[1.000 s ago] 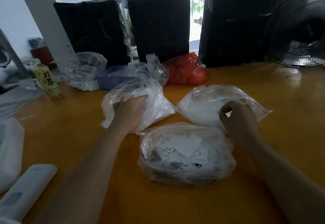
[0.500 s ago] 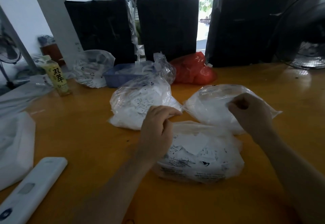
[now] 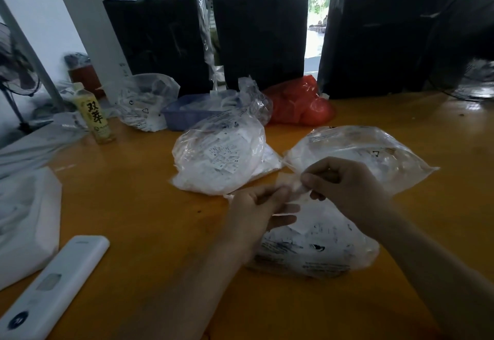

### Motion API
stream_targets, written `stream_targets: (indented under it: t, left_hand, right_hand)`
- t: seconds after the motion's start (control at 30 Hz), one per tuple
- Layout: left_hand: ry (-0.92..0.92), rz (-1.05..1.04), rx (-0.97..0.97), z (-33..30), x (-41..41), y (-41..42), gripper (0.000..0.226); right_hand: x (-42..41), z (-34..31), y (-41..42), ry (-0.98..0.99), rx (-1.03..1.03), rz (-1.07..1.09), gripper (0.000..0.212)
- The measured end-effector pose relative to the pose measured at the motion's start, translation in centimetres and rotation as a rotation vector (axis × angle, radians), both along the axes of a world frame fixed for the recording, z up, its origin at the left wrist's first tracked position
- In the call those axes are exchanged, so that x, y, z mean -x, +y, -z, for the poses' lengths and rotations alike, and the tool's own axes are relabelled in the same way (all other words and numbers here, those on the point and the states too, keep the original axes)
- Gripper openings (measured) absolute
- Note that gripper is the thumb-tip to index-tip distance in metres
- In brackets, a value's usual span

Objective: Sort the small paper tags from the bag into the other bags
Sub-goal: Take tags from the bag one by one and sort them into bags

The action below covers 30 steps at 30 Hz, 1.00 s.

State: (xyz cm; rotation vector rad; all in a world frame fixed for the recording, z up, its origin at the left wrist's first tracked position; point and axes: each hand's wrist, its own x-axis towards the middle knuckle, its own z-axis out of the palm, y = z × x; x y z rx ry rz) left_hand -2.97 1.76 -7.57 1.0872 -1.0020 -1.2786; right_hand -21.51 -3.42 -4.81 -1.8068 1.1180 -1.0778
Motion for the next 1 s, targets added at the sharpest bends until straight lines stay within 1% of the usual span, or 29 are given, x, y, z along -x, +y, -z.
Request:
stream_targets:
  t: [0.07,0.13,0.23,0.3,0.37,0.43,0.47,0.5,0.57,0.6,0.63,0.7,0.77,0.83,0.9,1.0]
  left_hand:
    - [0.038,-0.03,-0.031,-0.1,-0.1,0.0,0.019]
    - [0.1,-0.058,-0.066,-0.2,-0.2,-0.1,0.019]
    - [0.212,-0.113,-0.092,-0.3,-0.4,-0.2,0.021]
    - [0.277,-0.128,-0.088,-0.2,-0.5,-0.4,0.019]
    - [0.36,-0.12,-0.086,-0.3,-0.5,-0.3,0.017]
    - [0.417,-0.117,-0.076,-0.3,-0.5,-0.2,0.028]
    - [0.421,-0.12,-0.071,-0.3,-0.6,-0.2,0.033]
    - [0.419,-0.12,-0.068,-0.2,-0.6,-0.2,0.033]
    - [0.432,-0.119,-0.073,-0.1,-0.7,-0.2,0.027]
    - [0.442,-0.115,-0.077,-0.2,-0.7,-0.2,0.028]
    - [0.443,-0.113,-0.083,-0.2,-0.8,-0.2,0.031]
    - [0.425,-0.11,-0.09,-0.1,-0.8,-0.3,0.033]
    - [0.41,-0.1,-0.086,0.1,-0.8,-0.3,0.028]
    - [0.398,-0.093,-0.08,0.3,-0.8,-0.3,0.019]
    - [0.368,-0.1,-0.076,0.4,-0.7,-0.3,0.021]
    - [0.314,-0.111,-0.08,0.4,-0.7,-0.3,0.03]
  right_hand:
    - [0.3,0.2,-0.4,-0.022,0.003,0.044,0.004]
    - [1.2,0.4,-1.4,-0.057,-0.003,0.152,0.005]
    - [4.2,0.8,-4.3,0.035,-0.017,0.405,0.009]
    - [5.8,1.1,-5.9,0.096,-0.07,0.501,0.008]
    - [6.3,1.7,-6.8,0.284,-0.03,0.557,0.026]
    - [5.8,2.2,-6.6,0.499,0.078,0.589,0.04]
    - [5.5,2.3,-6.4,0.556,0.119,0.58,0.043]
    - [5.3,2.5,-6.1,0.608,0.165,0.575,0.043]
    - [4.9,2.1,-5.4,0.725,0.311,0.586,0.035]
    - [4.7,1.7,-4.8,0.725,0.397,0.568,0.029]
    - [4.3,1.2,-4.1,0.683,0.477,0.492,0.023]
    - [3.1,0.3,-2.3,0.582,0.562,0.239,0.019]
    - [1.4,0.1,-0.9,0.536,0.532,0.034,0.022]
    - [0.1,0.4,-0.4,0.521,0.474,-0.038,0.027]
    - [-0.1,1.0,-0.6,0.569,0.439,-0.082,0.034]
    - [0.8,1.6,-1.4,0.781,0.378,-0.238,0.056]
